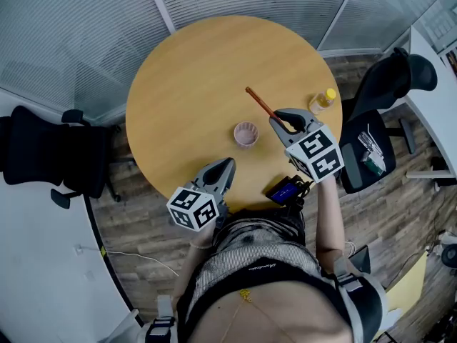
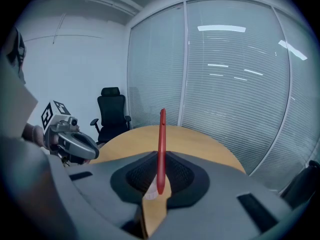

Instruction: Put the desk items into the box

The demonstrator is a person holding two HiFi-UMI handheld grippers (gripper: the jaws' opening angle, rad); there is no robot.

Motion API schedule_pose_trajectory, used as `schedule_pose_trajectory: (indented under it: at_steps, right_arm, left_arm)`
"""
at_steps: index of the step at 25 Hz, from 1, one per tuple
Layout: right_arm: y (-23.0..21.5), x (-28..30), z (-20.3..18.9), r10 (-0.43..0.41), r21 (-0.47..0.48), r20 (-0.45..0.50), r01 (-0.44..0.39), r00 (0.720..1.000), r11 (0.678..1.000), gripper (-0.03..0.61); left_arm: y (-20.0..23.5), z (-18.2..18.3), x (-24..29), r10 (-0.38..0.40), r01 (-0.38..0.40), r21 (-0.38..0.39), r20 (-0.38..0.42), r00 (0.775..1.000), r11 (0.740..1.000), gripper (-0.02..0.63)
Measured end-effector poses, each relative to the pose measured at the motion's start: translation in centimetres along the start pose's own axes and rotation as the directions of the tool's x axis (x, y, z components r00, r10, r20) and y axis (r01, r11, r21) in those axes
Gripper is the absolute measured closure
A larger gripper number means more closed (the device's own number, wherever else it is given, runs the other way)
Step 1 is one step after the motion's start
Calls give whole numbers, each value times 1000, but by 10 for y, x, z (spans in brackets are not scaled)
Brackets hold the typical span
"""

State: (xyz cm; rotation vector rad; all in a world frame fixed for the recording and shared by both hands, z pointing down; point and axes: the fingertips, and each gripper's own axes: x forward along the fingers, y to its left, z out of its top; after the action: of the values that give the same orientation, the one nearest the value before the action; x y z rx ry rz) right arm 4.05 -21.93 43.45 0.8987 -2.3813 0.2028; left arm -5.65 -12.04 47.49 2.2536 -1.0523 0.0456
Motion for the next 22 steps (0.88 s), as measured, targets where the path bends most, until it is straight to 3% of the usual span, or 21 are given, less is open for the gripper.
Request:
schedule_pose_trajectory:
  at_steps: [12,22]
  right_arm:
    - [12,16,6,37,-8,15,-37,999,999,517]
    - [17,41,-45,37,23,-129,-34,991,999,517]
  left_arm:
    - [11,-2,-5,21,-21,-23,0,1000,1000,612]
    - [14,-1,1,-3,3,-28,-8,1000,1000,612]
